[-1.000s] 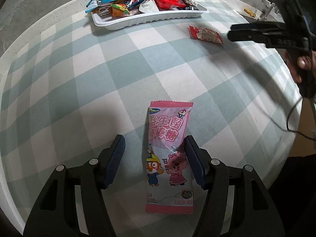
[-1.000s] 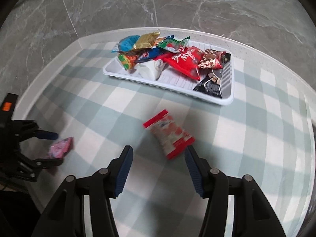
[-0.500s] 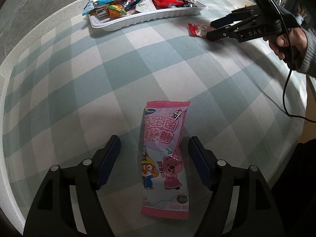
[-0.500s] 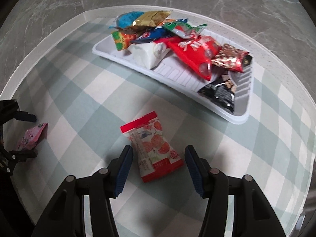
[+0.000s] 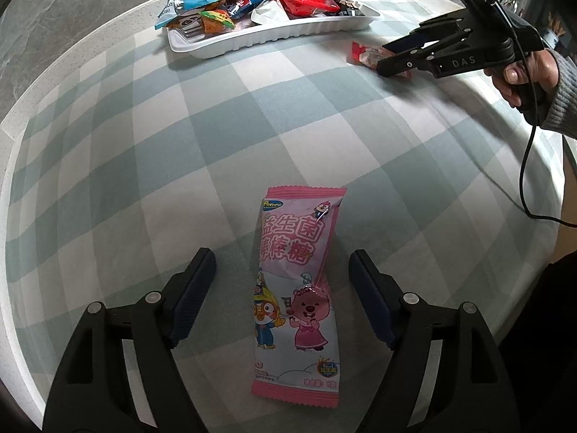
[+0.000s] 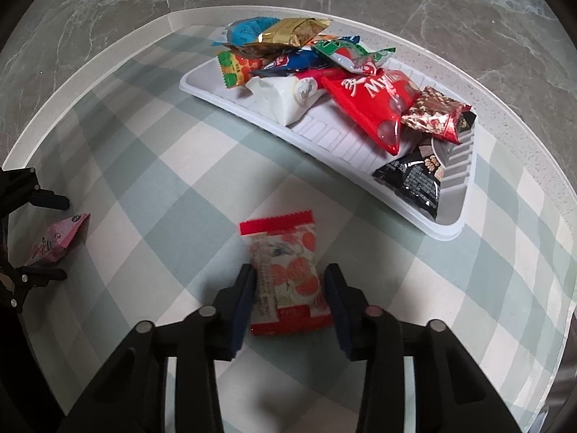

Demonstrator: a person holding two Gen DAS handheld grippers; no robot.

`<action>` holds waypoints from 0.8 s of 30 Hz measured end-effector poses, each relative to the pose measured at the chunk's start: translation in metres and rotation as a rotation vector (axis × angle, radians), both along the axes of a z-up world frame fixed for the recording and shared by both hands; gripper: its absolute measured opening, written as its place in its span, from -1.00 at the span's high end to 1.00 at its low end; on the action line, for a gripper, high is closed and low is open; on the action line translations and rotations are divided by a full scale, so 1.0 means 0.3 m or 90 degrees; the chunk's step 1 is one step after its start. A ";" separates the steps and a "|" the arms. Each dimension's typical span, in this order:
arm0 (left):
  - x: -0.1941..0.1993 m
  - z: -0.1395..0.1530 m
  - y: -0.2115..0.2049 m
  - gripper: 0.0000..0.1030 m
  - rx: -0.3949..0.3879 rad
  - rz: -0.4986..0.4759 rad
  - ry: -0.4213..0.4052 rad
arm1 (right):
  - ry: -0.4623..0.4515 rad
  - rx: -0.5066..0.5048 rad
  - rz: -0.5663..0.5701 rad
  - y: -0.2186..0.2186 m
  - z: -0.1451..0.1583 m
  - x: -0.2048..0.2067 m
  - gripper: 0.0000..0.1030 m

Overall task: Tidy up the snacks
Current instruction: 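Grasp the pink packet with the left tool while the right tool grasps the red-white packet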

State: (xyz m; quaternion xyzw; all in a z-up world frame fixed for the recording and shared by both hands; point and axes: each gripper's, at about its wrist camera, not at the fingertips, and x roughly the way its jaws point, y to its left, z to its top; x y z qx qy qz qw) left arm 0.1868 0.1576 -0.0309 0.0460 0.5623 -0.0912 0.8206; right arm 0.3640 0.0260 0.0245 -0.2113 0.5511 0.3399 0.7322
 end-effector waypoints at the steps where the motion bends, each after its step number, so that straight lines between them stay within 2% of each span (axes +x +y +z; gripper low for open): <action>1: -0.003 0.000 0.001 -0.41 0.001 -0.002 -0.003 | -0.003 -0.003 0.000 0.000 0.001 -0.003 0.25; 4: -0.010 0.012 0.020 0.03 -0.004 0.006 -0.012 | -0.001 -0.001 -0.005 -0.010 0.008 -0.011 0.32; 5: -0.009 0.018 0.036 0.28 -0.009 0.015 -0.013 | 0.004 0.003 -0.009 -0.014 0.010 -0.013 0.33; 6: -0.007 0.023 0.053 0.36 -0.017 0.024 -0.013 | 0.012 0.012 -0.015 -0.023 0.011 -0.016 0.33; 8: -0.003 0.027 0.083 0.37 -0.049 0.045 -0.010 | 0.029 0.033 -0.031 -0.038 0.015 -0.016 0.34; 12: -0.004 0.033 0.087 0.39 -0.058 0.053 -0.013 | 0.069 0.078 -0.071 -0.079 0.025 -0.019 0.34; 19: 0.004 0.052 0.089 0.39 -0.103 0.070 -0.017 | 0.126 0.162 -0.136 -0.141 0.055 -0.037 0.34; 24: 0.024 0.085 0.082 0.39 -0.119 0.071 -0.030 | 0.148 0.196 -0.164 -0.160 0.069 -0.060 0.34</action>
